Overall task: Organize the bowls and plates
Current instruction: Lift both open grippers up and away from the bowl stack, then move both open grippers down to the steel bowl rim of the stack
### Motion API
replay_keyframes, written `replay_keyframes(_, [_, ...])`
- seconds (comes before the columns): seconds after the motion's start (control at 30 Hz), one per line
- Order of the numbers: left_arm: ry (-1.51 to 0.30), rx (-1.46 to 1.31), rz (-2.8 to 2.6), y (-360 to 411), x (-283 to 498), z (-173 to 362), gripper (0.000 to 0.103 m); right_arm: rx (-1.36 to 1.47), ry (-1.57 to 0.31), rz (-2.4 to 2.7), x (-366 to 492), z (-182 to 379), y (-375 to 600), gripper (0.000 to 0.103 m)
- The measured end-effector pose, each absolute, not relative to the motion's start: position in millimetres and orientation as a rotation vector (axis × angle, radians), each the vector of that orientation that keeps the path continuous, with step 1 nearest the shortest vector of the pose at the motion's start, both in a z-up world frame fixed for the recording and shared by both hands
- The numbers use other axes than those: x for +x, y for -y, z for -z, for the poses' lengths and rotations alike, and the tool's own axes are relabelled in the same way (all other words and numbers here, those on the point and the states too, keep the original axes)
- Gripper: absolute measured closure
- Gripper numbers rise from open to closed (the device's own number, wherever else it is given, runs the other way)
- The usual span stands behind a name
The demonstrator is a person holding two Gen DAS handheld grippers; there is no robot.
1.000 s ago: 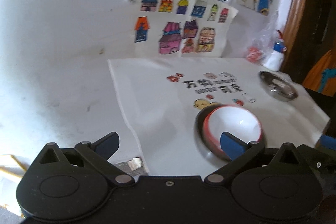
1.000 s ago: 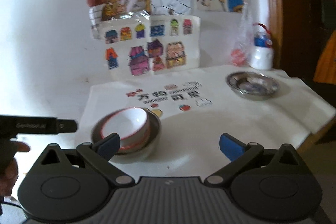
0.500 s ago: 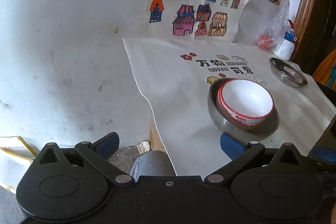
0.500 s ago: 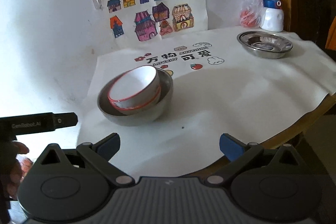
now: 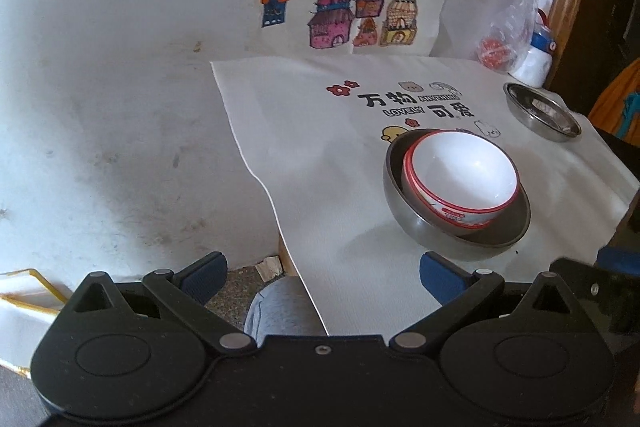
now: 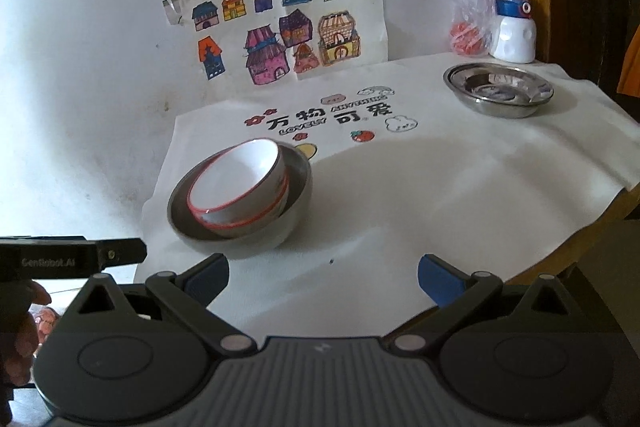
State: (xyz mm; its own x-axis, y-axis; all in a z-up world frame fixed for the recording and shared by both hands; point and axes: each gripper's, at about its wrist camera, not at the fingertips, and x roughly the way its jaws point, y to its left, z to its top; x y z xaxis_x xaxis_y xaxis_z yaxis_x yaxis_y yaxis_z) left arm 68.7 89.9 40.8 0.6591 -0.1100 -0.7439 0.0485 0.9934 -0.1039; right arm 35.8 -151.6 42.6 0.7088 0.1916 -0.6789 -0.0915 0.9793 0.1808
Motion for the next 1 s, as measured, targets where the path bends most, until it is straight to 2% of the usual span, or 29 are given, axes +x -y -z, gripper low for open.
replay_keyframes(0.67, [-0.987, -0.122, 0.202, -99, 132, -55, 0.001, 0.05, -0.844, -0.167, 101, -52, 165, 0.0])
replay_keyframes(1.0, [-1.046, -0.019, 0.222, -83, 159, -47, 0.001, -0.02, -0.895, -0.202, 120, -44, 155, 0.0])
